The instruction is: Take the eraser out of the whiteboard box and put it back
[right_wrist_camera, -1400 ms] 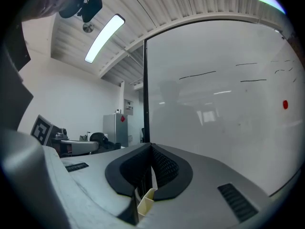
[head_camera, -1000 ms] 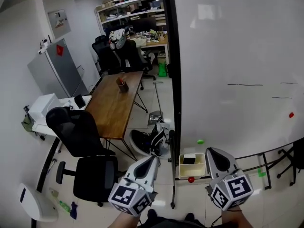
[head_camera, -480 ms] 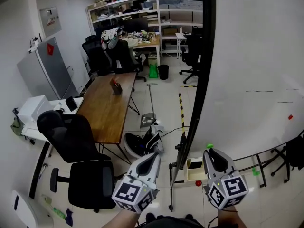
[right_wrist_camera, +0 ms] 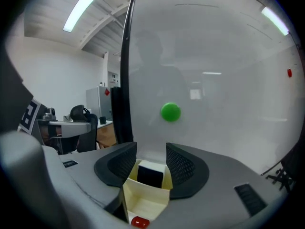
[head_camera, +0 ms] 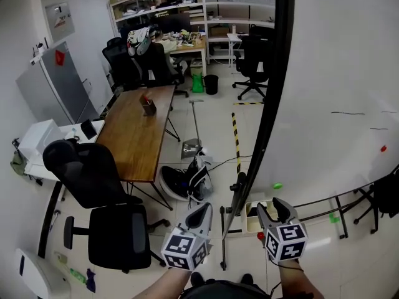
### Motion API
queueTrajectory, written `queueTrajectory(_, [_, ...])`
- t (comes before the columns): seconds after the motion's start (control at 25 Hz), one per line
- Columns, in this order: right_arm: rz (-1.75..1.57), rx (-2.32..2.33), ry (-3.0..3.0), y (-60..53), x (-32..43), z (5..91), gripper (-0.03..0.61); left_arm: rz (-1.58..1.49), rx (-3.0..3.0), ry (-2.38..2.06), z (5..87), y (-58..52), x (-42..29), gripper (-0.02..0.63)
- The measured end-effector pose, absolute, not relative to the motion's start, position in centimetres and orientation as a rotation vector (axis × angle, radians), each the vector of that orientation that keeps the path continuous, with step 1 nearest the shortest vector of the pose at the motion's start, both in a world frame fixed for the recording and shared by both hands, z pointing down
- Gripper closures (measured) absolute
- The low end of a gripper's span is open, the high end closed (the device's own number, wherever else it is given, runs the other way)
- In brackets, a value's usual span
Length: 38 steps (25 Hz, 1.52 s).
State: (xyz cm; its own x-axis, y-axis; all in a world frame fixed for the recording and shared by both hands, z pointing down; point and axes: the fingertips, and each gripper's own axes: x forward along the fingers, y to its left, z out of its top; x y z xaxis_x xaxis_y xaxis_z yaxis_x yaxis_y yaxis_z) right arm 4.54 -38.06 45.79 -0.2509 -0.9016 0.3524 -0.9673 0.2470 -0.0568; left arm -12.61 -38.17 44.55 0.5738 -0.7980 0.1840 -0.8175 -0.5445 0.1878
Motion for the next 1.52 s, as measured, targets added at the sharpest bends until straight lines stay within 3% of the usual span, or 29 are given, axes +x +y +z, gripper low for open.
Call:
queueTrajectory(0.2, [0.45, 1.71, -2.205, -38.8, 4.3, 49.4, 0.319, 0.164, 2.545, -1.312, 48.0, -38.4, -11.6, 0.586])
queueTrajectory(0.88, [0.548, 1.693, -2.089, -39.6, 3.4, 53.2, 0.319, 0.208, 2.523, -1.282, 49.7, -37.5, -11.9, 0.586])
queueTrajectory(1.28, [0.547, 1.716, -2.11, -39.3, 3.5, 52.4, 0.325, 0.198, 2.554, -1.266, 48.5, -37.0, -12.0, 0.586])
queueTrajectory(1.52, [0.457, 1.773, -2.246, -38.2, 4.2, 46.2, 0.327, 0.14, 2.594, -1.262, 44.8, -36.8, -11.3, 0.586])
